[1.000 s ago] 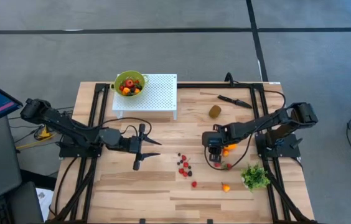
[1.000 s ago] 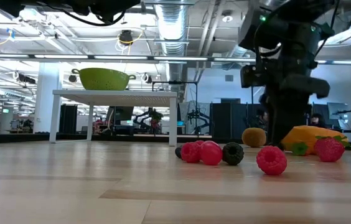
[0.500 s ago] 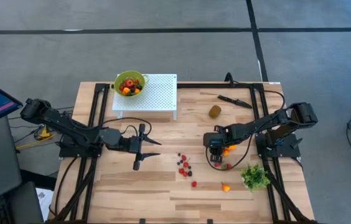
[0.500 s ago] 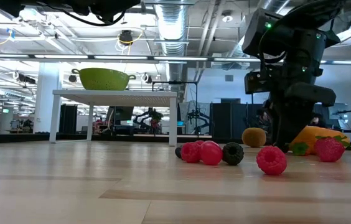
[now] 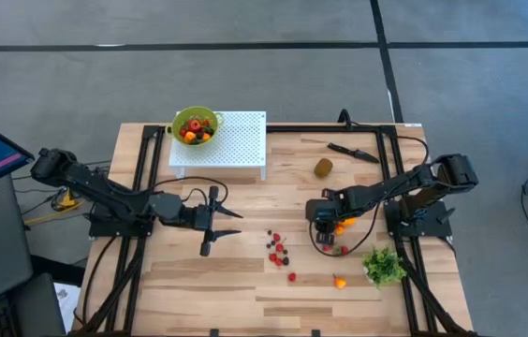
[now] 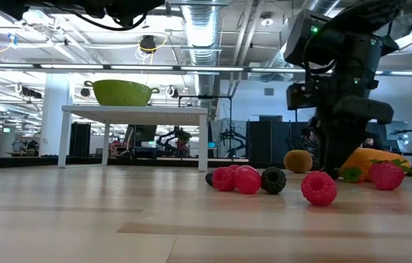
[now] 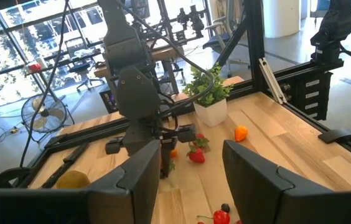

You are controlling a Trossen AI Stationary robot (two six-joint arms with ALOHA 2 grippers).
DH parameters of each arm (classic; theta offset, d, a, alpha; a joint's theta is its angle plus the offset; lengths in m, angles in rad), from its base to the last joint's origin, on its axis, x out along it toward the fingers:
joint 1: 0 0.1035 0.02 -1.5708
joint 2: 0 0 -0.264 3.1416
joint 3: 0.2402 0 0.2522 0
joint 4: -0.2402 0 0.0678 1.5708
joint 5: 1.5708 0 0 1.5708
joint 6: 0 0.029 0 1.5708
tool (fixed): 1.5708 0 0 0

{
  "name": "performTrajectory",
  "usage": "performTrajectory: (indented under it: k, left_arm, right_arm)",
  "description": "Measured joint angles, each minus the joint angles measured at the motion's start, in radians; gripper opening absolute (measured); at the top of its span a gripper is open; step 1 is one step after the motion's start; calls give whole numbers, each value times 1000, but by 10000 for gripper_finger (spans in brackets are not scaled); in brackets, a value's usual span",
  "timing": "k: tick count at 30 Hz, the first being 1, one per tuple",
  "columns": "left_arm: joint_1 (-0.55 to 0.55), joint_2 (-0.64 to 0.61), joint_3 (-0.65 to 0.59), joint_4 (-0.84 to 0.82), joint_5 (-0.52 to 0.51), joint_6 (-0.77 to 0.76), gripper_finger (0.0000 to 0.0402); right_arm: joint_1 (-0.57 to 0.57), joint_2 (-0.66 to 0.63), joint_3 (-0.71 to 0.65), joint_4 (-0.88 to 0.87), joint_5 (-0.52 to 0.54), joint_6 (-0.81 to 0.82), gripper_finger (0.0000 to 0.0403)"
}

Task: Pick & Place Fruit
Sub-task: Put the black cherry into the green strainer bowl on the shelf

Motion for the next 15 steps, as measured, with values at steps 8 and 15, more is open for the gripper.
performTrajectory:
  k: [8,15]
  left_arm:
    - [0,0,0,0,0,0,169]
    - [0,0,0,-1,0,62,168]
  right_arm:
    - [0,0,0,161,-211,0,104]
    - [0,0,0,440,-377,90,103]
